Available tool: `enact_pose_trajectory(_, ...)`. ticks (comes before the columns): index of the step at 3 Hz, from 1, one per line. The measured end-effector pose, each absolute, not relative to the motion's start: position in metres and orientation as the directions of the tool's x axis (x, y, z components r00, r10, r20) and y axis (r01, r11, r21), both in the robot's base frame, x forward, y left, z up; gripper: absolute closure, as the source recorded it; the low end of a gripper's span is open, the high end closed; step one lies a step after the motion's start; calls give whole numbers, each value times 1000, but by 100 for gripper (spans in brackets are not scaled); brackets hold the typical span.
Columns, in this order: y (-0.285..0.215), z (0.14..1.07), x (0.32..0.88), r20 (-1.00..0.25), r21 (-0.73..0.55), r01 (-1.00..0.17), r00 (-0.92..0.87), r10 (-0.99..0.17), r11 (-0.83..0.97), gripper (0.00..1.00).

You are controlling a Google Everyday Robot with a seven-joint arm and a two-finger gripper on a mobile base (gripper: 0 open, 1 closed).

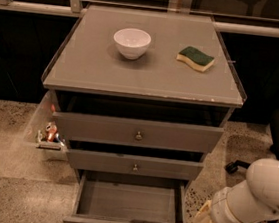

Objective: Close bottom drawer

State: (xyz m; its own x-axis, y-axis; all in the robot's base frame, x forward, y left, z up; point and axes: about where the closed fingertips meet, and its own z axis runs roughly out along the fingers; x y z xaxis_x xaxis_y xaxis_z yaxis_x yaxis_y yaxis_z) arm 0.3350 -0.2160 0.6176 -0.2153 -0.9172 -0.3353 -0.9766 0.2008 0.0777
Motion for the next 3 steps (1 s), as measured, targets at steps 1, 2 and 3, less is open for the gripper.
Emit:
enact_pose_trajectory(1,-221,538,333,-383,113,-955,-298,-874,276,100)
enact_pose_trajectory(2,-223,469,351,-444,104,-940,-337,-830,326,100)
enact_pose_trajectory(3,-223,396,353,-476,174,-916,-400,-784,361,100)
